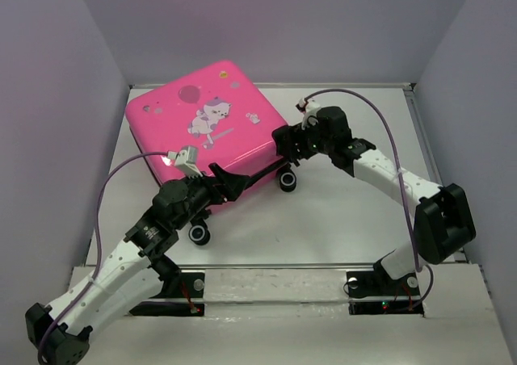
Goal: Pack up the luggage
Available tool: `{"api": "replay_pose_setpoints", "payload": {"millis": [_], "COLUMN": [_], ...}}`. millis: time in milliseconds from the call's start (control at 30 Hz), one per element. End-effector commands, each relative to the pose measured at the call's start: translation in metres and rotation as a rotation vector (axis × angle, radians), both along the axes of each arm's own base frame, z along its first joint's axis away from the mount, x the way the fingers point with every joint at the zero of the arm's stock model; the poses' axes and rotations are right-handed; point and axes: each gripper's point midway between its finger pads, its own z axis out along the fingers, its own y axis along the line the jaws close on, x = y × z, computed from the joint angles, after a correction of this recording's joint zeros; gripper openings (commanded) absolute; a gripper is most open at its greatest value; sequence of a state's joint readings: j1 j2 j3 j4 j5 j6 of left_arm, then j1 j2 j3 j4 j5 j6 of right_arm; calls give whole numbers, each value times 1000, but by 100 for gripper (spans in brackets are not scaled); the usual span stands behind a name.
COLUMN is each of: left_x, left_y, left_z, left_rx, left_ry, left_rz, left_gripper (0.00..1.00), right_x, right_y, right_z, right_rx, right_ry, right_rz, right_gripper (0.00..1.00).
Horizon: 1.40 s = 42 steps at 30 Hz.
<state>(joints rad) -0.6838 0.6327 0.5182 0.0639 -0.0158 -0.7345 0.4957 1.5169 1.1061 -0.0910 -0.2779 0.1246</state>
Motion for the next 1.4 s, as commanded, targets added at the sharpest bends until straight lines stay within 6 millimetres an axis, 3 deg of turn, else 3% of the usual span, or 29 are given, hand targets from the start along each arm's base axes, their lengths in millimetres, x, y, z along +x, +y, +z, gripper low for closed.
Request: {"api": "replay_pose_setpoints", "payload": {"millis": [0, 33, 67, 167, 267, 300, 333, 367, 400, 433, 500, 567, 600, 667, 733, 800, 833, 867, 900, 967, 1067, 1200, 1367], "left_x": [9, 10, 11, 15, 21, 25, 28, 33, 38, 41, 49, 57, 62, 65, 62, 53, 46, 44, 34, 26, 5, 3, 4], "left_y": [24, 25, 25, 25, 25, 25, 25, 23, 22, 23, 17, 12, 10, 2, -7, -11, -17, -16, -22, -30, -63, -96, -134], "left_z": [-67, -66, -67, -67, -66, -67, -66, -69, -67, -69, -69, -63, -67, -59, -53, -49, -49, -50, -50, -49, -43, -30, -17], "left_rx": [169, 168, 170, 170, 165, 170, 178, 185, 183, 190, 189, 197, 212, 204, 180, 168, 172, 175, 180, 181, 182, 147, 99], "left_ry": [140, 137, 136, 135, 123, 123, 117, 122, 116, 120, 125, 110, 123, 115, 109, 98, 96, 99, 103, 103, 96, 85, 86], "left_rz": [98, 102, 104, 110, 114, 117, 110, 107, 99, 106, 77, 61, 57, 21, -19, -51, -77, -80, -109, -132, -209, -258, -325], "left_gripper": [99, 99, 99, 99, 99, 99, 99, 99, 99, 99, 99, 99, 99, 99, 98, 97, 97, 97, 97, 97, 98, 99, 99], "right_x": [11, 13, 18, 21, 17, 8, 0, -7, -24, -30, -54, -72, -84, -93, -84, -74, -71, -69, -66, -68, -77, -98, -103], "right_y": [-22, -25, -27, -32, -51, -57, -61, -60, -58, -56, -46, -41, -30, -19, -16, -13, -10, -6, 2, 4, -4, -29, -63], "right_z": [-10, -9, -7, -10, -4, -11, 7, 12, 17, 7, 22, 15, 19, 15, 13, 8, 9, 12, 20, 29, 54, 78, 90], "right_rx": [-213, -228, -251, -288, -308, -307, -265, -233, -188, -180, -107, -93, -66, -50, -39, -58, -57, -51, -36, -32, -6, 30, 30], "right_ry": [2, -2, -19, -22, -42, -25, -55, -51, -50, -16, -29, -6, -2, 9, 5, 8, 9, 7, 1, -3, -36, -86, -145], "right_rz": [-129, -139, -166, -181, -260, -281, -290, -287, -241, -225, -182, -160, -133, -115, -146, -165, -159, -151, -125, -109, -106, -141, -269], "right_gripper": [75, 65, 39, 7, 7, 7, 7, 7, 7, 7, 7, 7, 7, 7, 7, 11, 32, 32, 57, 83, 91, 100, 100]}}
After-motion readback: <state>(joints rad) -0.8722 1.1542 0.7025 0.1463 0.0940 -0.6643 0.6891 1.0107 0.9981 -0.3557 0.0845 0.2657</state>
